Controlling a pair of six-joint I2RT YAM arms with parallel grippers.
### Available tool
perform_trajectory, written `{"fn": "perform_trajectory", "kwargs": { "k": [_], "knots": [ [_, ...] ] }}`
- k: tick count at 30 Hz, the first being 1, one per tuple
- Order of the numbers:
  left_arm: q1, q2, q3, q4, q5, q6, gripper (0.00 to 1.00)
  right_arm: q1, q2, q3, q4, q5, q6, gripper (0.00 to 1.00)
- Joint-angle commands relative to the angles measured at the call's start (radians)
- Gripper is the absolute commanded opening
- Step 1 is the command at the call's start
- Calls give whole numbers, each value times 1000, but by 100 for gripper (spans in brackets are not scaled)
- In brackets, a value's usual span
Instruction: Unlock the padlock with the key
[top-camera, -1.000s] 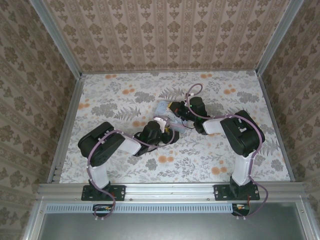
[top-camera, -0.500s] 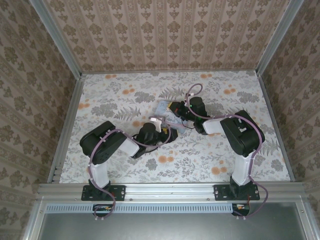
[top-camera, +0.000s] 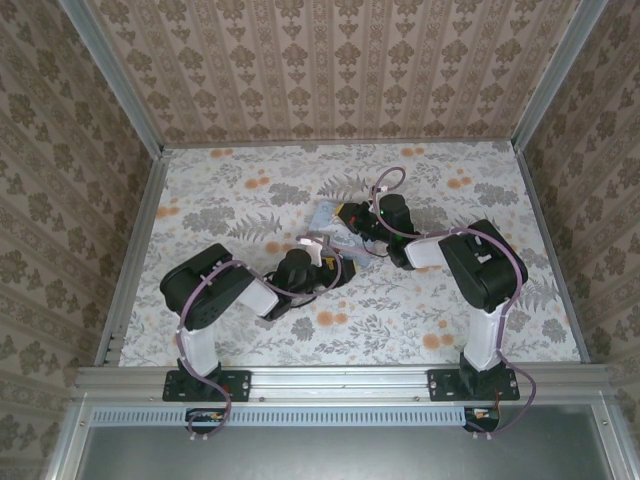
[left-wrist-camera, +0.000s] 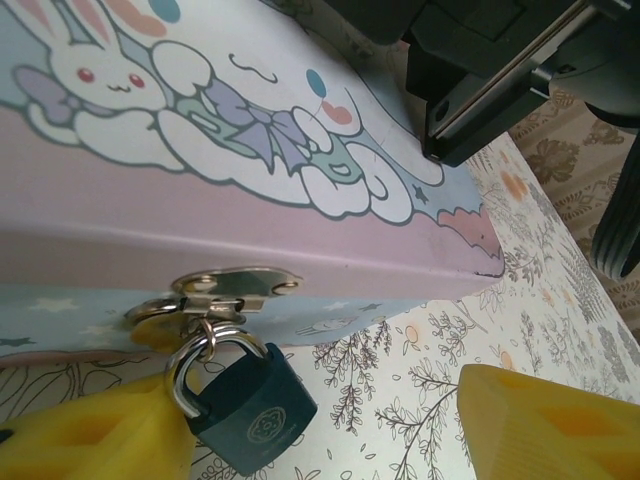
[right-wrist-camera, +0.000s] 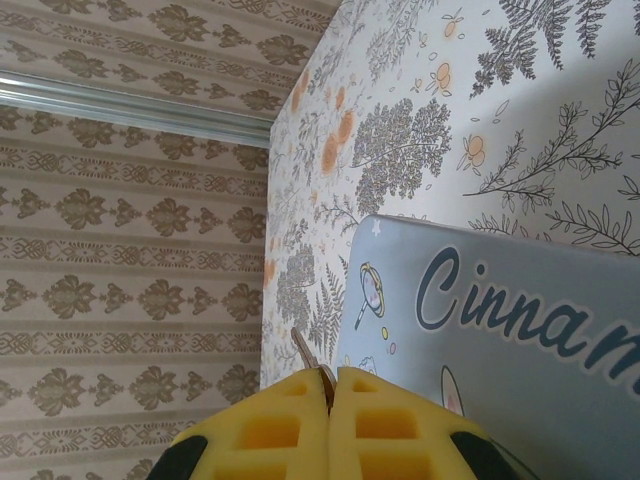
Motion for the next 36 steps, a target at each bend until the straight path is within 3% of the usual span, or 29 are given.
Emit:
{"fn": "perform_trajectory", "kwargs": {
  "k": [1, 15, 22, 36],
  "knots": [
    [-11, 23, 11, 140, -15, -32, 68, -2, 66, -36, -76, 2, -4, 0],
    [-17, 67, 1, 205, -44, -81, 53, -2, 73, -35, -73, -1, -3, 0],
    [-32, 18, -18, 201, -70, -75, 53, -2, 77, -37, -68, -1, -1, 0],
    [-37, 58, -11, 205, -103, -99, 50, -2, 85, -40, -55, -4, 6, 0]
  ]
}}
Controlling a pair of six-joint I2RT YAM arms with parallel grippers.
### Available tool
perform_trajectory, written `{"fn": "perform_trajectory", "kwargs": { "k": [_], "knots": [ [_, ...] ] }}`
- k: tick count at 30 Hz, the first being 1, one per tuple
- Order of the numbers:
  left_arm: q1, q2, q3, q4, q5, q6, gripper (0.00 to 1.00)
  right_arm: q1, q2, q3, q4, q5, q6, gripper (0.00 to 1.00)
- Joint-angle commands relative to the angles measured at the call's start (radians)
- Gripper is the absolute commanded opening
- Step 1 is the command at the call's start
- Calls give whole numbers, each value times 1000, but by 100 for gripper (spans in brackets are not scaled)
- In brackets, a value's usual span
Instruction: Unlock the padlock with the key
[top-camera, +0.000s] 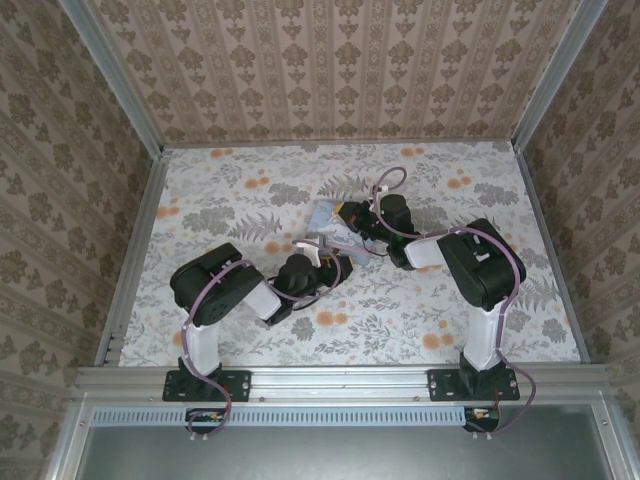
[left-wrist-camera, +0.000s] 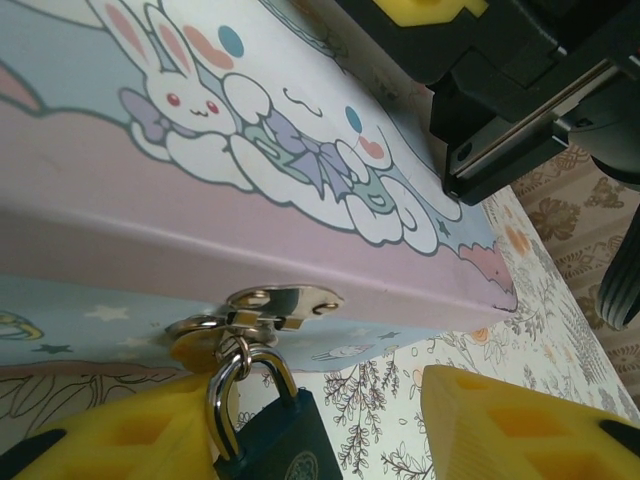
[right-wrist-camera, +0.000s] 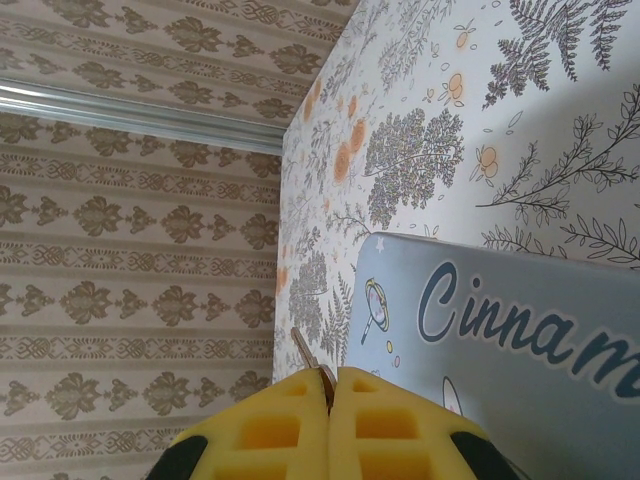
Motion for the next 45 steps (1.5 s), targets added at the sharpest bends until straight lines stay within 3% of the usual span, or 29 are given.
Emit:
{"fn": "perform_trajectory", "kwargs": {
  "k": [1, 22, 36, 45],
  "knots": [
    [-11, 5, 5, 76, 4, -17, 50, 3, 71, -40, -94, -4, -16, 0],
    [8, 36, 9, 77, 24, -9, 28, -2, 75, -57, -85, 0, -18, 0],
    [13, 55, 31, 78, 52, -20, 2, -10, 61, -57, -93, -11, -24, 0],
    [17, 43, 36, 78, 59, -92, 0, -77, -122, -91, -159, -32, -53, 0]
  ]
}}
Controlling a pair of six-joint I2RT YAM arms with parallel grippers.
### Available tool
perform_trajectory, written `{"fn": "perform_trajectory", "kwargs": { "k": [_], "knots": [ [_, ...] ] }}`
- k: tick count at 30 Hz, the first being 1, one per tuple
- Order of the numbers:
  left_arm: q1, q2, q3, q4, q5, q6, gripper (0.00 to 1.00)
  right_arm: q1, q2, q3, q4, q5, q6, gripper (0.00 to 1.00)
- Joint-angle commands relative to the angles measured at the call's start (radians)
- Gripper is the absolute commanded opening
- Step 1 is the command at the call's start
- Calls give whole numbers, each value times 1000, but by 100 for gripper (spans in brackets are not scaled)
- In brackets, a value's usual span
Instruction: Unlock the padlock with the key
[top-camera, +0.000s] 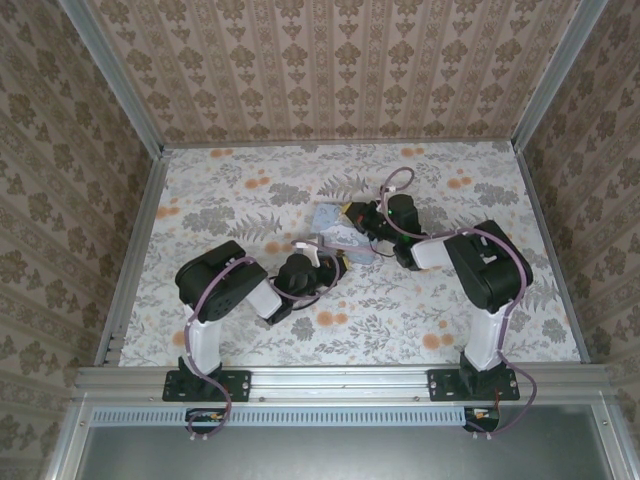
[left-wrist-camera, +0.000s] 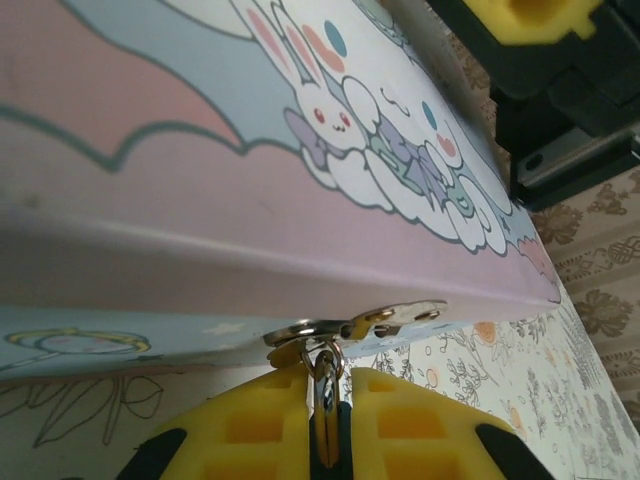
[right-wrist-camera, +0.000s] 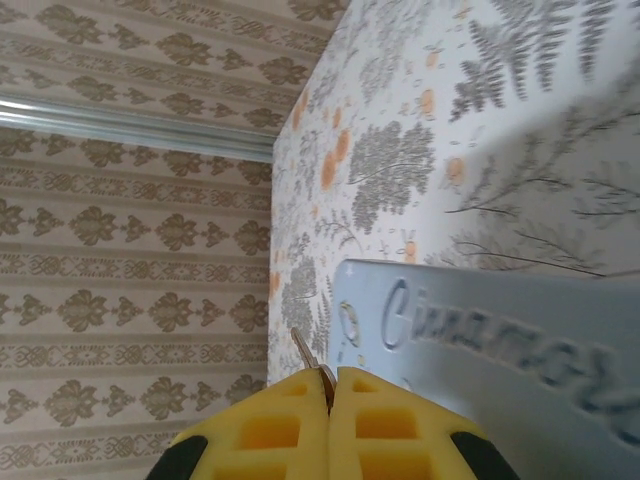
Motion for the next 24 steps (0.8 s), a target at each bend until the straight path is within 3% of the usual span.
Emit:
{"fn": "perform_trajectory", "kwargs": {
  "k": [1, 15, 24],
  "knots": [
    [-2, 0, 25, 64, 31, -47, 0, -29, -96, -51, -139, -10, -54, 0],
    [14, -75, -16, 70, -4, -162, 0, -11, -553, -468, -129, -54, -30, 0],
    [7, -155, -69, 74, -88, -224, 0, 135, -695, -626, -111, 90, 35, 0]
  ]
}}
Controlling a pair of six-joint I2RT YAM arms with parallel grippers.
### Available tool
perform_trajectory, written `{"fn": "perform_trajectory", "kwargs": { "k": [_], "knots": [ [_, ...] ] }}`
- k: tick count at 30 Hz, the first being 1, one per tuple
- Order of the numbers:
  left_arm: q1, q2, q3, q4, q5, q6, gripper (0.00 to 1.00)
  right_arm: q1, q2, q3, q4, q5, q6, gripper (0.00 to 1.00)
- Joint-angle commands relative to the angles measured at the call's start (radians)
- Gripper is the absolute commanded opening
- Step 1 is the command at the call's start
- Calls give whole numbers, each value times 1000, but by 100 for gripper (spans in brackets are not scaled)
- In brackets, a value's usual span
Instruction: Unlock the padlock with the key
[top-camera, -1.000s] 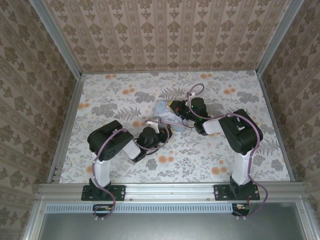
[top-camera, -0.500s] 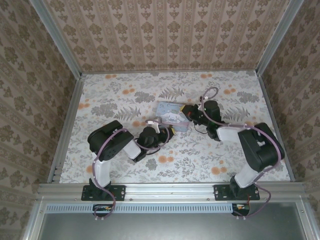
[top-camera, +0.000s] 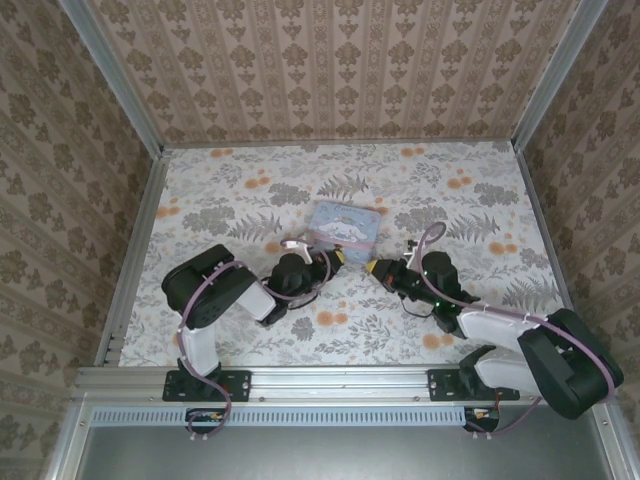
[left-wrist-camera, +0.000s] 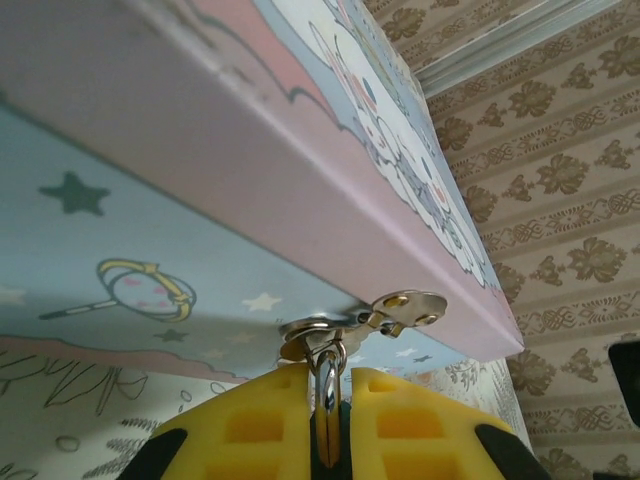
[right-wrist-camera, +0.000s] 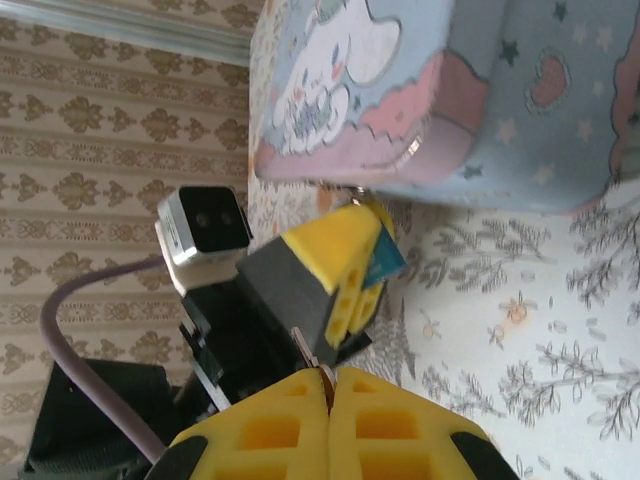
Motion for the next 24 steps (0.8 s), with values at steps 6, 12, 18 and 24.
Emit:
{"fn": "perform_trajectory", "kwargs": {
  "k": [6, 12, 18, 24],
  "knots": [
    [-10, -94, -31, 68, -98, -63, 0, 104, 67, -32, 130, 147, 114, 0],
    [-17, -103, -34, 70, -117, -112, 0, 156, 264, -17, 337, 197, 196, 0],
    [-22, -130, -43, 69, -135, -131, 0, 197, 466, 20, 549, 240, 281, 0],
    [-30, -134, -52, 70, -166, -157, 0, 237, 531, 34, 599, 293, 302, 0]
  ]
}}
